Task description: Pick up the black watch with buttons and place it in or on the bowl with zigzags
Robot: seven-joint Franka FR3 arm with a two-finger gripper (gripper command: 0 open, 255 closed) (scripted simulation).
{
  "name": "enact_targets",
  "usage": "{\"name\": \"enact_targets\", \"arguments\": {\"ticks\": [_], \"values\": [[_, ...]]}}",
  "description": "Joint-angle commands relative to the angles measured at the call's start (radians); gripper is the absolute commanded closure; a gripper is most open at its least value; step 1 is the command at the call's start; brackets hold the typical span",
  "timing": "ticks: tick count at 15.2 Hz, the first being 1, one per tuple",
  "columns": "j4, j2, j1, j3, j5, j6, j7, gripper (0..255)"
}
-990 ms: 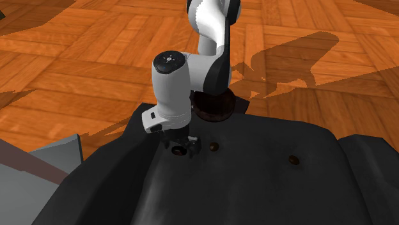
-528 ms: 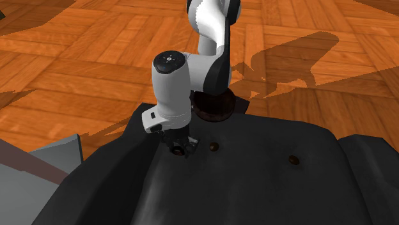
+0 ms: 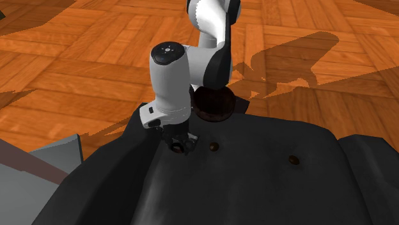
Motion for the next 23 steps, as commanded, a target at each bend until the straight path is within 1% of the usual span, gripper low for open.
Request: {"name": "enact_targets", "arguments": {"ticks": [1, 13, 23], "values": [[0.029, 0.004, -0.001, 0.000, -0.002, -0.025, 0.002, 255], [0.220, 0.035, -0.005, -0.004, -0.010, -0.186, 0.010, 255], [0.409, 0.086, -0.008, -0.004, -0.018, -0.323, 0.020, 255]]}}
